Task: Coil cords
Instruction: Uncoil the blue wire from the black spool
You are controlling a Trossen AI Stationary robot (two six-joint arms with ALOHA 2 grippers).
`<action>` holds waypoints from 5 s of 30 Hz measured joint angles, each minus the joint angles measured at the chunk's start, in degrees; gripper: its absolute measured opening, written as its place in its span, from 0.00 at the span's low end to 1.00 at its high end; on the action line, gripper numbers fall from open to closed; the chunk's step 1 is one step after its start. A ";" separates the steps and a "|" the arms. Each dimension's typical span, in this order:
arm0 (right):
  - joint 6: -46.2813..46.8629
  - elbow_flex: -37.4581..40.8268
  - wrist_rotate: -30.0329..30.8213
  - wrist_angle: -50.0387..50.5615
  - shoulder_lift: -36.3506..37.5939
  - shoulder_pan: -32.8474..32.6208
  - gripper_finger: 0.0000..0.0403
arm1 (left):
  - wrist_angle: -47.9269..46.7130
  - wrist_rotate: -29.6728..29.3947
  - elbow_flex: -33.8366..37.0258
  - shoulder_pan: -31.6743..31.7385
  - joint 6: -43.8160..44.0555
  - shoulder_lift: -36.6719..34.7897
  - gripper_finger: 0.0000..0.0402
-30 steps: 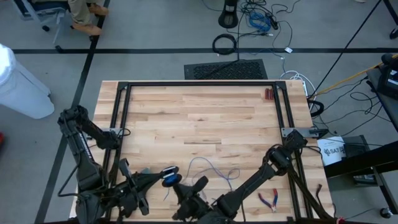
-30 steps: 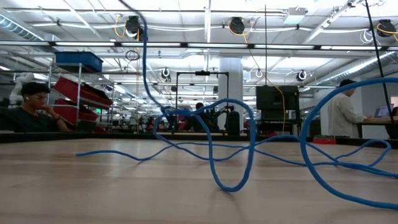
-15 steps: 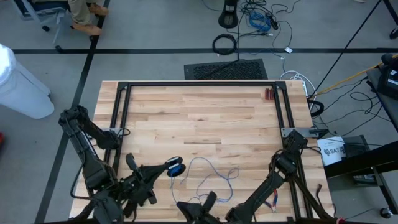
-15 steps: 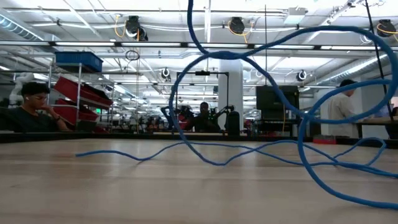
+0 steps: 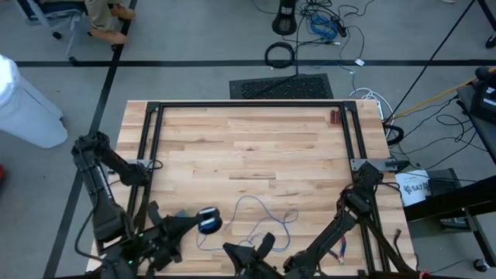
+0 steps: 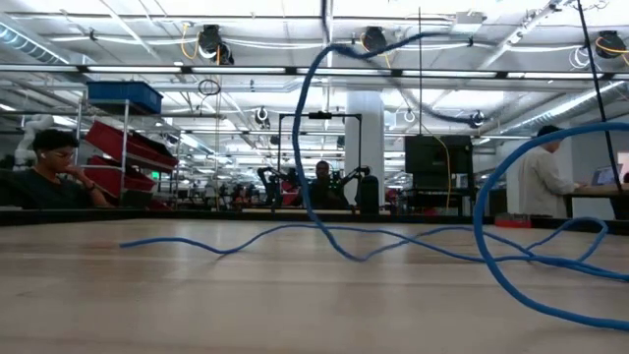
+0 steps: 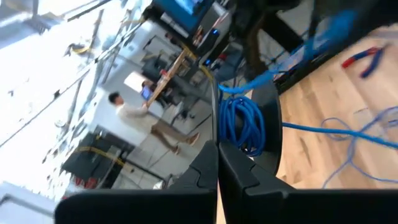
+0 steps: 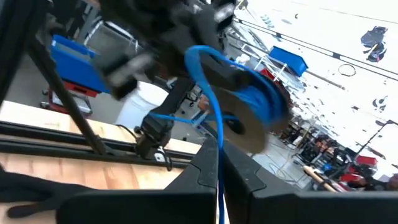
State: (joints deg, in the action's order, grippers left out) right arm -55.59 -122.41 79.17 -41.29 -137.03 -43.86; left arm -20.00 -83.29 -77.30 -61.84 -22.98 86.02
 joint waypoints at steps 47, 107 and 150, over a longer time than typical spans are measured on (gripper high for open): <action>59.12 0.04 5.13 73.46 10.40 4.03 0.01 | 25.29 6.89 0.00 -8.46 -16.79 -2.29 0.00; 35.85 0.04 -7.19 51.26 18.65 -9.46 0.33 | 23.27 4.05 0.00 4.45 7.58 -2.25 0.00; 85.08 0.09 -24.41 124.64 18.80 -1.14 0.33 | 24.04 7.24 0.00 8.98 7.70 -2.01 0.00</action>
State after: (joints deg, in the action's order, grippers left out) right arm 29.49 -122.32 54.76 83.35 -118.22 -45.00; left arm 4.04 -76.05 -77.30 -52.85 -15.28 84.01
